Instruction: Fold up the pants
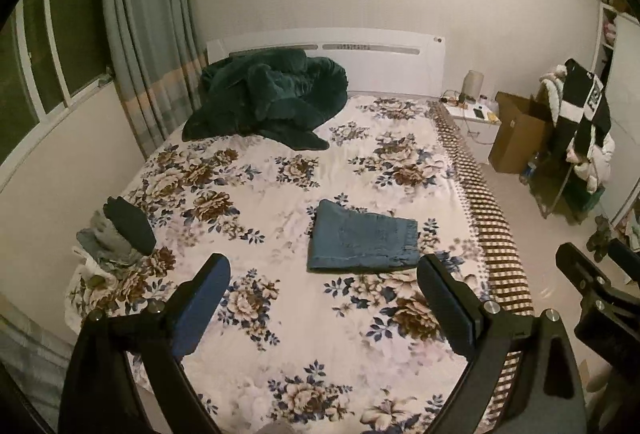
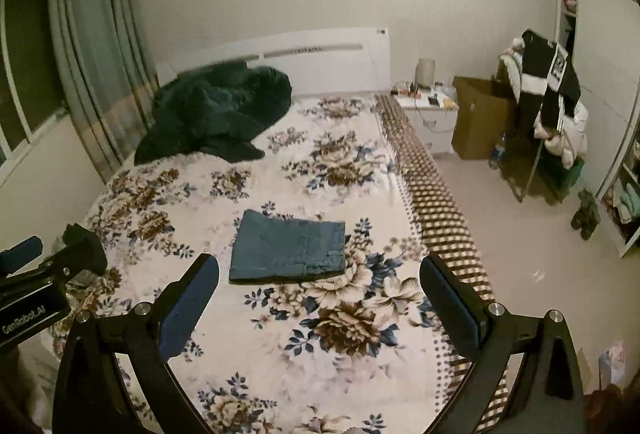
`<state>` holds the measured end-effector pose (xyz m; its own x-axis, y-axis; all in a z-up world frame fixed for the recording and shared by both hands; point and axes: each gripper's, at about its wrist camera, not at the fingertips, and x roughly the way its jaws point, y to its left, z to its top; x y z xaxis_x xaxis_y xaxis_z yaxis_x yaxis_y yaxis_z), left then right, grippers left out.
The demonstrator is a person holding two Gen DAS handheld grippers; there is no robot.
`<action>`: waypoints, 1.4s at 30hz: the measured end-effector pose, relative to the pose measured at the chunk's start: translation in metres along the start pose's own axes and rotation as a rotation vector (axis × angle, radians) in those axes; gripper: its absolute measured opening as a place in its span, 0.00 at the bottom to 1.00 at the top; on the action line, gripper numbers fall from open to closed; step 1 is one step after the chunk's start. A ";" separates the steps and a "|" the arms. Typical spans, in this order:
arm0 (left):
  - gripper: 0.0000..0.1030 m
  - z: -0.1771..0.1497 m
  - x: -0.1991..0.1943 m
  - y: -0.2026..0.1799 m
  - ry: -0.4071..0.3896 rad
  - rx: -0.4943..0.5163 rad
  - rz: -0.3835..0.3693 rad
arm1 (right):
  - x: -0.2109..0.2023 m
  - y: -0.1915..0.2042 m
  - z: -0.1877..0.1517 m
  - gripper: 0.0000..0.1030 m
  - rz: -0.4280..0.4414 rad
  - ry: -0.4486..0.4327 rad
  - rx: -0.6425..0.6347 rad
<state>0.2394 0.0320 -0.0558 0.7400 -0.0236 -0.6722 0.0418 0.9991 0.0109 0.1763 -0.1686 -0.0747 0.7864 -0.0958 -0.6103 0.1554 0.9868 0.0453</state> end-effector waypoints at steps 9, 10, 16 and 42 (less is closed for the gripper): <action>0.93 -0.001 -0.042 0.003 -0.018 -0.009 -0.005 | -0.101 0.006 0.012 0.99 0.019 -0.042 -0.022; 0.93 -0.001 -0.044 0.004 -0.016 -0.011 -0.010 | -0.108 0.007 0.012 0.99 0.016 -0.045 -0.025; 1.00 -0.003 -0.054 0.013 -0.026 -0.027 -0.012 | -0.130 0.011 0.015 1.00 0.014 -0.042 -0.032; 1.00 -0.013 -0.060 0.011 -0.020 0.006 -0.007 | -0.115 0.009 0.021 1.00 0.031 -0.002 -0.039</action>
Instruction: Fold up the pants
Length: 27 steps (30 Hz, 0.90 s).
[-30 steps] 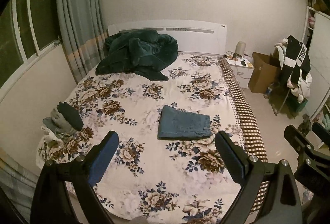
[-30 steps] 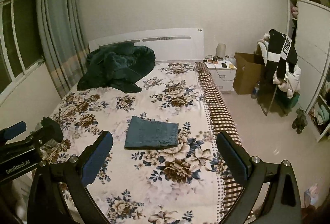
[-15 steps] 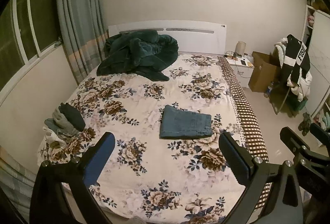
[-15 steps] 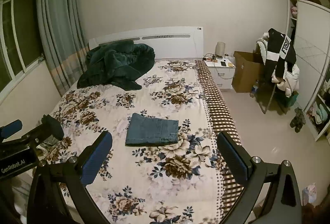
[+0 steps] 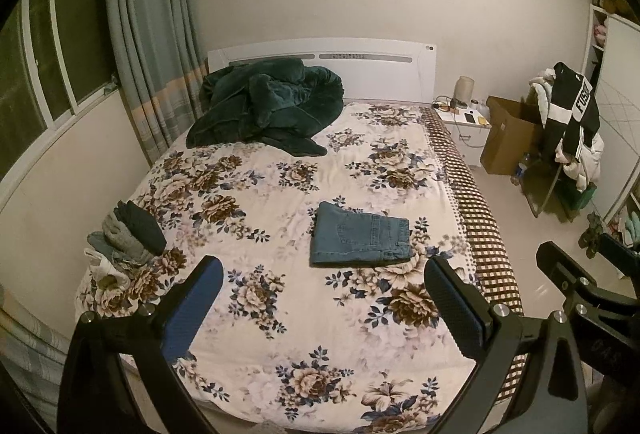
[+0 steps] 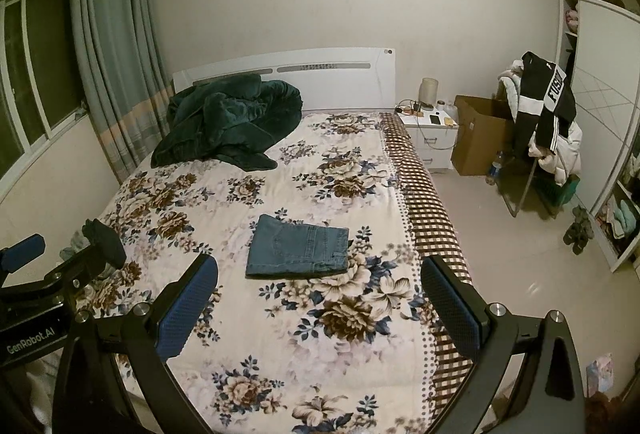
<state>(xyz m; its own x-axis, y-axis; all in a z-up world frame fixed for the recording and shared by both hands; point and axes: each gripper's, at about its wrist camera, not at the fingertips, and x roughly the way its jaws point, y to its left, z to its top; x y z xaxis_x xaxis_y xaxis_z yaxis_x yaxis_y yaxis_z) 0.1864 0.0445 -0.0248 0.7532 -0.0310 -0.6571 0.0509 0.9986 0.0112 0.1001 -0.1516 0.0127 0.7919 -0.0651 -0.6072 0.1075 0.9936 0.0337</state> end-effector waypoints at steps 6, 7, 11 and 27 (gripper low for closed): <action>1.00 0.001 0.000 0.001 0.000 0.002 -0.002 | 0.003 0.000 -0.001 1.00 0.003 0.003 -0.001; 1.00 0.000 -0.001 0.000 -0.001 0.002 -0.001 | 0.003 0.000 -0.001 1.00 0.004 0.003 -0.004; 1.00 -0.002 -0.003 -0.001 -0.002 0.003 -0.002 | 0.001 0.000 -0.006 1.00 -0.002 -0.002 0.002; 1.00 -0.004 -0.005 -0.002 0.003 -0.002 -0.006 | -0.002 0.000 -0.008 1.00 -0.003 0.000 0.005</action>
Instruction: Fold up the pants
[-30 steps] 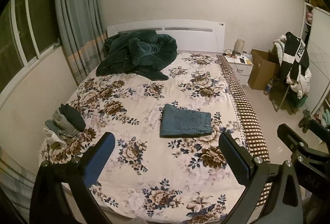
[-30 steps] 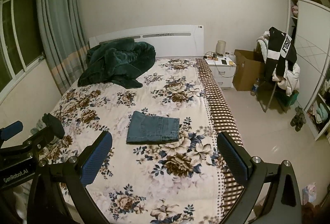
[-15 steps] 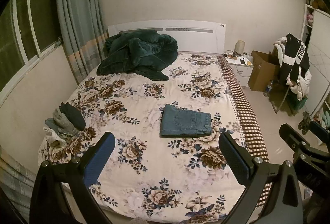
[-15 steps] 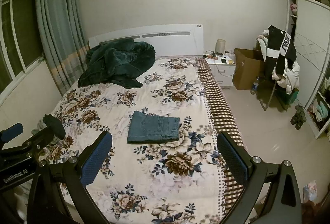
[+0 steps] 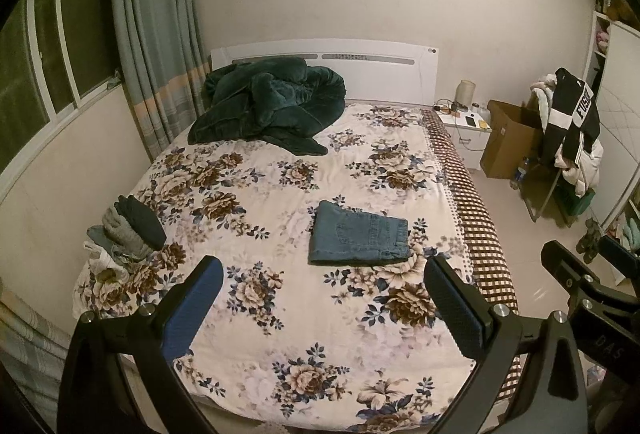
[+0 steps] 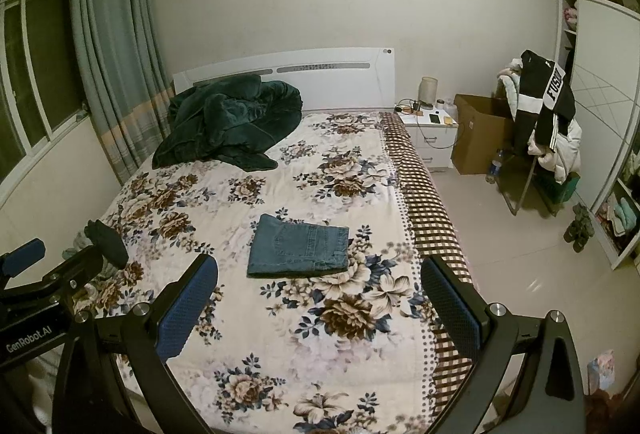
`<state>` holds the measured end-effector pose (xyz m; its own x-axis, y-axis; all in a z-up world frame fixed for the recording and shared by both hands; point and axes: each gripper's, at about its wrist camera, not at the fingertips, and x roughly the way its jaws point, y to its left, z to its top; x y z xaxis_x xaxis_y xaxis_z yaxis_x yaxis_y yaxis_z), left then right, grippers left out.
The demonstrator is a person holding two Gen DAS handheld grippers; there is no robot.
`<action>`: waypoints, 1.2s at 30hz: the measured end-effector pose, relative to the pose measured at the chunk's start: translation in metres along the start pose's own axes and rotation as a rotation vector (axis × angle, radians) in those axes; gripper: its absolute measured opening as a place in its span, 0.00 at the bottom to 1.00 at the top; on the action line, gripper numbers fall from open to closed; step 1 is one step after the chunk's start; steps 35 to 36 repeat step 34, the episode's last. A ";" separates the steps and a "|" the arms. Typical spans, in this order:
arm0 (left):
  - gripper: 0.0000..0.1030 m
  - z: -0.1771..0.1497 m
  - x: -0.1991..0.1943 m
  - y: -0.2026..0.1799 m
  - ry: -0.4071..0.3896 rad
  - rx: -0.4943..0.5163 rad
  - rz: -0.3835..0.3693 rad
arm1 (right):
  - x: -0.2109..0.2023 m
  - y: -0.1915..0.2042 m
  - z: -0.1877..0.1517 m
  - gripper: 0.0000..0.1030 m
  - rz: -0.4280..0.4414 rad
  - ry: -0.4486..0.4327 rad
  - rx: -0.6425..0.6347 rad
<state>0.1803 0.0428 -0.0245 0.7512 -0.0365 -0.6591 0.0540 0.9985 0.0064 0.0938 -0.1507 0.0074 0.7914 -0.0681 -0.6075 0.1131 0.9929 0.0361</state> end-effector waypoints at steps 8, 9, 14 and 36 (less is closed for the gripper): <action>1.00 -0.003 -0.004 -0.002 0.001 -0.002 0.006 | -0.002 0.000 -0.001 1.00 0.003 0.001 0.004; 1.00 -0.005 -0.005 -0.003 0.001 -0.004 0.007 | -0.001 0.000 -0.002 1.00 0.003 0.002 0.003; 1.00 -0.007 -0.009 -0.005 0.001 -0.006 0.013 | -0.002 0.000 -0.002 1.00 0.004 0.002 0.003; 1.00 -0.010 -0.015 -0.002 0.011 -0.024 0.014 | -0.003 -0.002 -0.001 1.00 0.007 0.003 0.004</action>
